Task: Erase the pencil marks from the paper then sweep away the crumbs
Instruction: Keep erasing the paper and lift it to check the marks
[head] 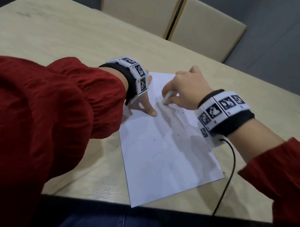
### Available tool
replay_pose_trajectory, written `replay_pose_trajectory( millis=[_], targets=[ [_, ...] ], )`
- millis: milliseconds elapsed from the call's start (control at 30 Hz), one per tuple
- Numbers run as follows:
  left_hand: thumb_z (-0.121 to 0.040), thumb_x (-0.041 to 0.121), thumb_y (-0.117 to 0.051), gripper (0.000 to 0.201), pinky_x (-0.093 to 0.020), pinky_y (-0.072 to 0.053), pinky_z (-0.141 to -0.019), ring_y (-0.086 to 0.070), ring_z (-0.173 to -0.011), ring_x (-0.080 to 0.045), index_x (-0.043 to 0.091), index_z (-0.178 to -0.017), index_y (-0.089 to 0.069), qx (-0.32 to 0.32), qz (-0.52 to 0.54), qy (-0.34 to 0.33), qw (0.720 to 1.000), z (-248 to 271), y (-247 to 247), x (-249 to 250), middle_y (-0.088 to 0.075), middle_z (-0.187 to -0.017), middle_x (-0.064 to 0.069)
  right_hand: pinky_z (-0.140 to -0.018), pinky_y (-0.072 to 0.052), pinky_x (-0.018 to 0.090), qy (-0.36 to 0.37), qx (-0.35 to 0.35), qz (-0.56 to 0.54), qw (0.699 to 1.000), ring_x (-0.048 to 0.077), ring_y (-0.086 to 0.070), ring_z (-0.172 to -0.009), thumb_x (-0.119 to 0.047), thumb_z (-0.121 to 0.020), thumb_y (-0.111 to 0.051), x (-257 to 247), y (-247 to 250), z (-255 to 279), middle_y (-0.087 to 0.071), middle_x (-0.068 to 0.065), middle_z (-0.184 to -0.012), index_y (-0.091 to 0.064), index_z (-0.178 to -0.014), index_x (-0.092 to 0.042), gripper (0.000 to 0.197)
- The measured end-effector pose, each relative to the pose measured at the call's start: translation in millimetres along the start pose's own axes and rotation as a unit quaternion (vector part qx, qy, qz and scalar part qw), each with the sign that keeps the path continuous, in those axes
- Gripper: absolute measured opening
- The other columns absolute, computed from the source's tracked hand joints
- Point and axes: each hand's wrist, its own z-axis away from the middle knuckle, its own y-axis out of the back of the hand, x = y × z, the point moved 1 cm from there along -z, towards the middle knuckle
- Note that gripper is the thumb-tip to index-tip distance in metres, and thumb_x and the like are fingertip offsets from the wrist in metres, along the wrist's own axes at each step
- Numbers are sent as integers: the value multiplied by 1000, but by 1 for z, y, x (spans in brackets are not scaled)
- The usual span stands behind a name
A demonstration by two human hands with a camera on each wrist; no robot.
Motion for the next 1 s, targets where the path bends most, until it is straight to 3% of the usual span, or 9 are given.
replay_pose_trajectory(
  millis=[100, 200, 333, 433, 567, 733, 800, 900, 1000],
  targets=[
    [5, 103, -34, 169, -46, -44, -99, -49, -116, -35, 10, -136, -38, -6, 0, 0, 1000, -2, 1, 0, -45, -133, -14, -83, -21, 30, 23, -46, -27, 998, 5, -43, -74, -37, -84, -68, 6, -1, 34, -44, -21, -63, -69, -94, -37, 10],
    [2, 102, -39, 170, -47, -42, -102, -47, -122, -35, 11, -142, -32, -15, 0, 4, 1000, 0, 0, 0, -40, -142, -15, -88, -25, 32, 24, -60, -31, 997, 0, -39, -66, -40, -83, -68, 9, 3, 33, -44, -19, -65, -68, -95, -39, 12],
    [-13, 98, -45, 150, -45, -44, -97, -49, -112, -34, 9, -133, -39, 10, -7, -5, 1000, 3, 0, 1, -46, -129, -13, -89, -28, 37, 7, -23, -3, 1000, 10, -49, -88, -33, -82, -66, 0, 9, -10, -44, -18, -67, -69, -97, -35, 15],
    [-27, 97, -56, 137, -45, -43, -98, -46, -114, -33, 8, -131, -38, 13, 0, -3, 1000, 2, 0, 1, -42, -129, -13, -84, -25, 35, 3, -9, 6, 1000, 13, -53, -93, -27, -82, -65, -4, 8, -12, -46, -16, -64, -69, -94, -32, 14],
    [-5, 103, -36, 153, -45, -45, -94, -49, -107, -33, 9, -125, -41, 10, -16, -3, 1000, 0, 1, 0, -43, -117, -9, -83, -22, 33, 22, -33, -14, 999, 12, -55, -87, -27, -81, -65, 5, -3, 36, -60, -14, -77, -68, -89, -34, 10],
    [-7, 100, -37, 156, -47, -43, -98, -46, -115, -34, 8, -133, -38, -11, -16, -6, 1000, 8, 8, 2, -42, -128, -10, -81, -24, 29, 17, -71, -49, 996, 9, -48, -75, -29, -82, -64, 11, -4, 56, -47, -21, -64, -65, -89, -36, 10],
    [-6, 101, -37, 161, -48, -42, -100, -44, -120, -34, 9, -138, -34, -13, -8, -7, 1000, 9, 9, 2, -39, -134, -11, -76, -31, 27, -24, -89, -111, 990, 11, -48, -76, -24, -83, -63, 11, -5, 57, -55, -18, -74, -66, -96, -30, 15],
    [-3, 105, -31, 177, -52, -33, -109, -26, -141, -34, 12, -152, -10, -35, -4, 2, 999, 11, 4, -1, -9, -160, -10, -72, -39, 27, -102, -103, -249, 958, 17, -51, -89, -18, -88, -60, 6, -16, 63, -63, -2, -101, -60, -106, -19, 18],
    [-8, 107, -26, 173, -51, -32, -110, -26, -141, -34, 16, -153, -6, -43, -4, 11, 999, 15, 2, -3, -3, -162, -8, -72, -34, 25, -140, -82, -288, 944, 19, -48, -91, -15, -92, -56, 8, -28, 63, -58, -1, -101, -51, -104, -18, 14]
  ],
)
